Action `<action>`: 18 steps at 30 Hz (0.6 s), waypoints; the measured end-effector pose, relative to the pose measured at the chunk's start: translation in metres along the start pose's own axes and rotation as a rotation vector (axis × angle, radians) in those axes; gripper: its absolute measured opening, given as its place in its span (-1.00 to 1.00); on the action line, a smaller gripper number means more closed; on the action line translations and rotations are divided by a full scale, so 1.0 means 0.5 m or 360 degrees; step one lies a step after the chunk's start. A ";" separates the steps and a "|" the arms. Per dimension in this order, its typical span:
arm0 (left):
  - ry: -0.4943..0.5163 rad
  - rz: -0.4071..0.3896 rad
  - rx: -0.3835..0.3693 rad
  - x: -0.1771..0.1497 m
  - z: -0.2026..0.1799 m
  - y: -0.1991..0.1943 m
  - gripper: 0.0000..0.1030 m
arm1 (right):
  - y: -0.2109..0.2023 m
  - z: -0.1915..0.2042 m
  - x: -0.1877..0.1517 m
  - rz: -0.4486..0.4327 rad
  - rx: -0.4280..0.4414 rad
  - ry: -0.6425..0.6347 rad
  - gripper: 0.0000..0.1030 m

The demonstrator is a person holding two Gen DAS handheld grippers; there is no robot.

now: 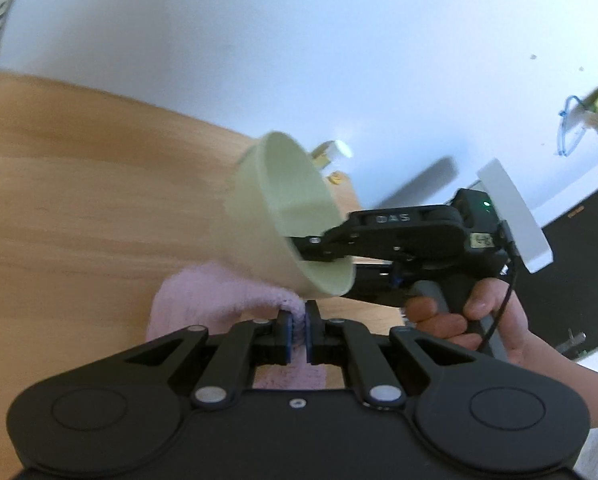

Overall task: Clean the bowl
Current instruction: 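Raise the bowl by its rim with the right tool while the left tool holds the cloth beneath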

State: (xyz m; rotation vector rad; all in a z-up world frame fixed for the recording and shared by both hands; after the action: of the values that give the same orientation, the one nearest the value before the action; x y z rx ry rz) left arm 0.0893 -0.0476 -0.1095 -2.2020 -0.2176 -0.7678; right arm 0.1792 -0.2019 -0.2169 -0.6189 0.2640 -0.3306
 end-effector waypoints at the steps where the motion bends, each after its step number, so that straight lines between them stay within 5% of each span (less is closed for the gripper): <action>1: 0.0032 0.0002 -0.0019 0.001 -0.011 0.004 -0.90 | -0.002 0.002 -0.001 -0.0008 -0.0003 -0.0006 -0.72; 18: 0.0285 -0.0048 0.0006 0.017 -0.101 0.047 -0.90 | -0.048 0.008 -0.027 -0.0041 0.0045 -0.0049 -0.71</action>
State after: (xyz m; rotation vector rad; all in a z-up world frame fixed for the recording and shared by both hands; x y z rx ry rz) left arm 0.0822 -0.1008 -0.0930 -2.1157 -0.1628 -0.9748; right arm 0.1628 -0.2127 -0.1973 -0.5991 0.2218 -0.3485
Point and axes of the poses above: each gripper's, at about its wrist camera, not at the fingertips, and y roughly the way its jaws point, z to its left, x to its top, the point moved 9 cm from there along y, roughly the way its jaws point, and after that the axes turned 12 degrees about y, right-handed, at the moved point
